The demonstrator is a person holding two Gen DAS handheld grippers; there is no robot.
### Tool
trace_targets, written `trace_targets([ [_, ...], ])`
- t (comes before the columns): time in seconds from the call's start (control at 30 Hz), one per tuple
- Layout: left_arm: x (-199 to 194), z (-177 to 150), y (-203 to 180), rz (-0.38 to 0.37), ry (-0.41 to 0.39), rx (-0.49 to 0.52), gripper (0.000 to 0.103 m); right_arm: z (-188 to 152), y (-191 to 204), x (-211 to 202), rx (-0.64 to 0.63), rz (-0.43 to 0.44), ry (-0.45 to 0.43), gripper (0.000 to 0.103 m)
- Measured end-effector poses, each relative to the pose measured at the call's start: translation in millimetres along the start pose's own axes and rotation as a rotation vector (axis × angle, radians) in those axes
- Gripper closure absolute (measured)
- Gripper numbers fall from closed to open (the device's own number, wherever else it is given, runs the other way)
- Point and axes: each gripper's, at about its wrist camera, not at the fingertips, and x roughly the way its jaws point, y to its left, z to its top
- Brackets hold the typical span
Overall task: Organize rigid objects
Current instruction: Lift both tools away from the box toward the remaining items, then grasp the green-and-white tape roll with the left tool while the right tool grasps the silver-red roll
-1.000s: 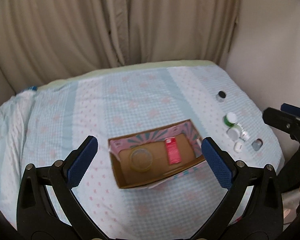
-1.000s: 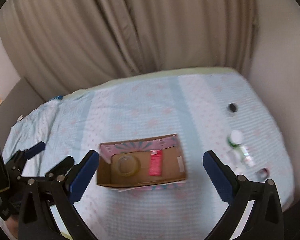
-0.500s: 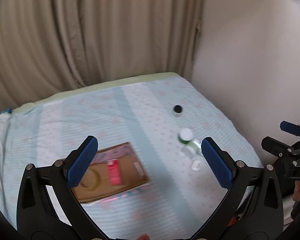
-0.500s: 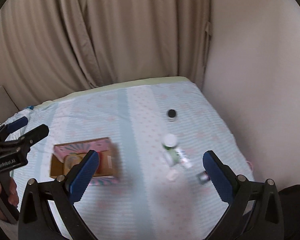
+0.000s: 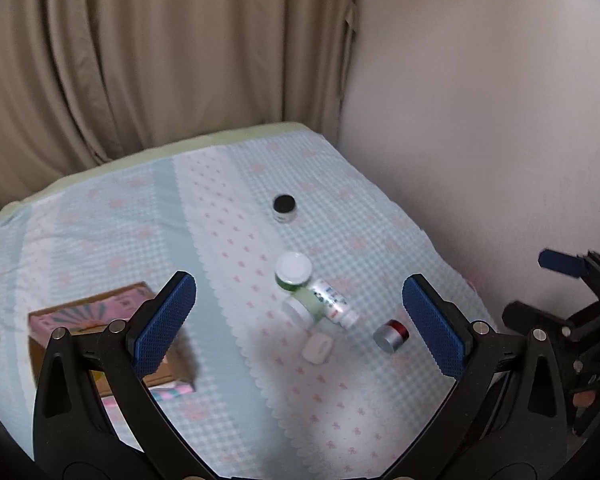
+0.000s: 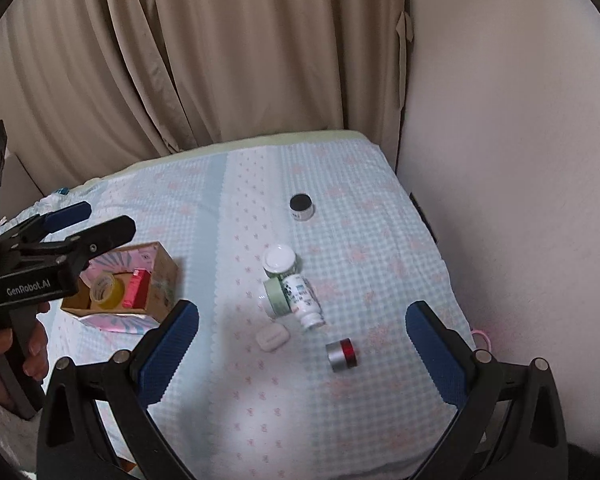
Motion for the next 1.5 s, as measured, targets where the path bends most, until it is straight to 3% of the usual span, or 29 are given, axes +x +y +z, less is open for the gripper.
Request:
trace_targets([
  [0.4, 124, -38, -12, -0.059, 0.111, 0.106, 0.000, -46, -30, 82, 0.040, -0.007, 0.050, 0.000],
  [0.77, 269, -90, -3, -0.160, 0.196, 0.349, 0.000, -108, -48, 203, 0.033, -0.014, 0.164, 0.001],
  [0.97, 305, -112, -3, -0.194, 0.205, 0.451, 0.000, -139, -48, 253, -0.018, -0.013, 0.232, 0.017],
  [1.07, 318, -117, -1, -0.197, 0.212, 0.478, 0.001, -147, -50, 264, -0.014, -0.022, 0.243, 0.017],
  [1.13, 325, -118, 1, -0.221, 0.235, 0.481, 0.007, -149, -52, 268, -0.012, -0.029, 0.243, 0.029],
  [1.27, 331, -121, 0, -0.259, 0.244, 0.499, 0.016, -151, -54, 276, -0.033, -0.050, 0.247, 0.035],
  [1.33, 334, -123, -3, -0.256, 0.254, 0.516, 0.029, -151, -54, 277, -0.035, -0.051, 0.239, 0.038],
  [1.5, 333, -125, -7, -0.229, 0.241, 0.528, 0.030, -146, -58, 282, -0.043, -0.082, 0.244, 0.058],
])
